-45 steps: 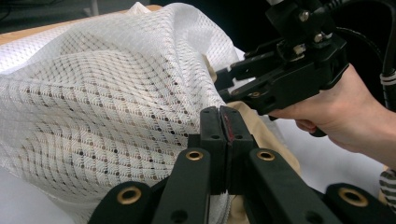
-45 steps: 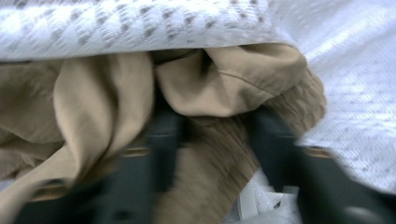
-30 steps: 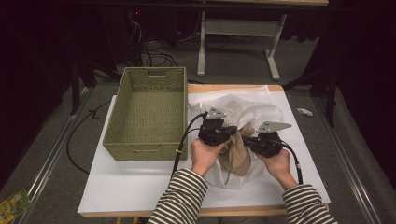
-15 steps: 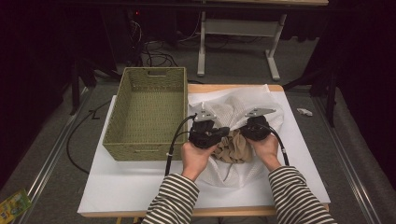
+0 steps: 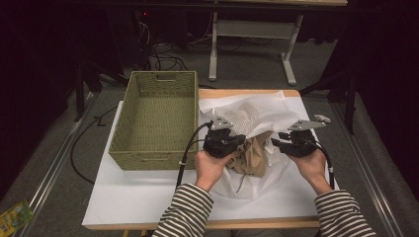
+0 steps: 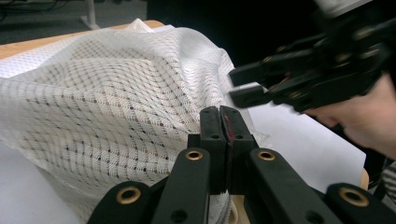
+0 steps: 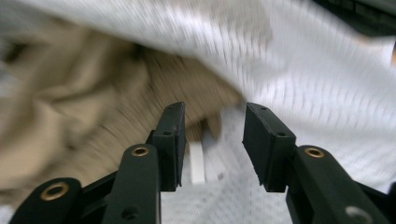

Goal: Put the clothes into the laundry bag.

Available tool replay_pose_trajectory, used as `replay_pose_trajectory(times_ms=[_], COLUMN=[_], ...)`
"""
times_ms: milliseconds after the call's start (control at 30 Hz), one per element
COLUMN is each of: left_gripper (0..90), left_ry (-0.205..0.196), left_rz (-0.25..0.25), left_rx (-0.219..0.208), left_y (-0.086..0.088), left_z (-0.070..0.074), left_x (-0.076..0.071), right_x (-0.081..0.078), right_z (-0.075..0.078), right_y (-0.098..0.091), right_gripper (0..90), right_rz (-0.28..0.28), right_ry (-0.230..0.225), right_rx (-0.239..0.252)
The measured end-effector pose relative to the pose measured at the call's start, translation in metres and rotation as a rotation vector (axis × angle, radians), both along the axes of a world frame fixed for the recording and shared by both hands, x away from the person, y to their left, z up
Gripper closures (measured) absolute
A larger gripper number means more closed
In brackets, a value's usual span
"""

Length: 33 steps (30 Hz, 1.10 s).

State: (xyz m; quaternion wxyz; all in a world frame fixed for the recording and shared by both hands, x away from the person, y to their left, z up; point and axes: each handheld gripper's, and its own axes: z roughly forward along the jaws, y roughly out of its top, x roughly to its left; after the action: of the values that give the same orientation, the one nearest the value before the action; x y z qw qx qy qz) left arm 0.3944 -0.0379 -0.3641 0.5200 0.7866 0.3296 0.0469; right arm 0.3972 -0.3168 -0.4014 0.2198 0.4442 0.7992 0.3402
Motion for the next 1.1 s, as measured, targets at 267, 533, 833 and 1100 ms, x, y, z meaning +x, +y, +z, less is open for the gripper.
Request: replay_pose_trajectory(times_ms=[267, 533, 833, 1100], left_gripper=[89.0, 89.1, 89.0, 89.0], left_ry=[-0.009, -0.004, -0.024, -0.03], left_rz=[-0.002, 0.001, 0.021, 0.017], left_rx=[-0.005, -0.025, -0.021, -0.018], left_y=[0.003, 0.007, 0.007, 0.002], left_z=[0.005, 0.007, 0.014, 0.014], left_x=[-0.005, -0.006, -0.003, -0.002], right_x=[0.027, 0.038, 0.001, -0.034], right_z=[-0.048, -0.064, -0.035, -0.025], right_y=[0.012, 0.017, -0.013, -0.041], right_gripper=[52.3, 80.3, 85.0, 85.3], right_rz=[-0.098, -0.079, -0.042, -0.037], right_ry=[0.088, 0.131, 0.002, -0.046], right_rx=[-0.085, -0.078, 0.005, 0.041])
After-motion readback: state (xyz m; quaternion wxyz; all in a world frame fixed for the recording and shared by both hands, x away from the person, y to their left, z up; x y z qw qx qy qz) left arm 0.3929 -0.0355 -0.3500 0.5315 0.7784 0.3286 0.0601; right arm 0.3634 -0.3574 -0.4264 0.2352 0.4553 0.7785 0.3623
